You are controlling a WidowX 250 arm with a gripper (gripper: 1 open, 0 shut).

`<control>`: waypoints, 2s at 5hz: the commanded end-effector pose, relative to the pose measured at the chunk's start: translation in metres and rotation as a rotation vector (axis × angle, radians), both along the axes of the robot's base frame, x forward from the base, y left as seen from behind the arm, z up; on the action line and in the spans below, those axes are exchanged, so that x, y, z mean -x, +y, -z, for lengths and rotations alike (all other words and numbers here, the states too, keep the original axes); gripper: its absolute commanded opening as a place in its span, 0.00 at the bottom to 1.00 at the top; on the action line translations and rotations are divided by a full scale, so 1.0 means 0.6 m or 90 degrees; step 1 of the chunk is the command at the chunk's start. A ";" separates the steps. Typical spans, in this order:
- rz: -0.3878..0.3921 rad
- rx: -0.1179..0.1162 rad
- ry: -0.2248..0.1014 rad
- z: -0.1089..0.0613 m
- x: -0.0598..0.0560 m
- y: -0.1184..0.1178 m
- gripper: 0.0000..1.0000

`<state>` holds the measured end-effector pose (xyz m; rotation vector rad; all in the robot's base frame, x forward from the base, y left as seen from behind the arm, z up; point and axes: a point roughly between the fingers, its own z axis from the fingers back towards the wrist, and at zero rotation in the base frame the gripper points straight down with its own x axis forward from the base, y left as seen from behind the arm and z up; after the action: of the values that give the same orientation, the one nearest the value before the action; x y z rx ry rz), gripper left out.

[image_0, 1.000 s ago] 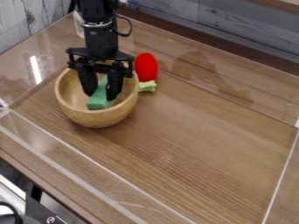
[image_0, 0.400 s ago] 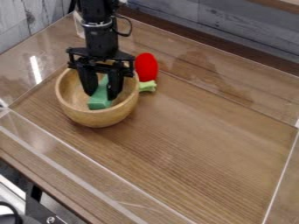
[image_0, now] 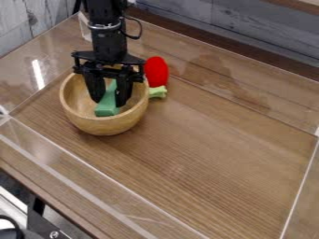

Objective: Remove the green block from the brown bowl and put it on the table

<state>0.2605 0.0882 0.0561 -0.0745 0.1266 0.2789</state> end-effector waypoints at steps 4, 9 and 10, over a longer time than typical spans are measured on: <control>0.020 0.011 -0.048 -0.064 -0.023 -0.020 0.00; 0.124 0.037 -0.046 -0.049 -0.022 -0.189 0.00; 0.140 0.039 -0.045 -0.027 -0.018 -0.237 0.00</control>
<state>0.2666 -0.0548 0.0631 -0.1233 0.1103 0.0465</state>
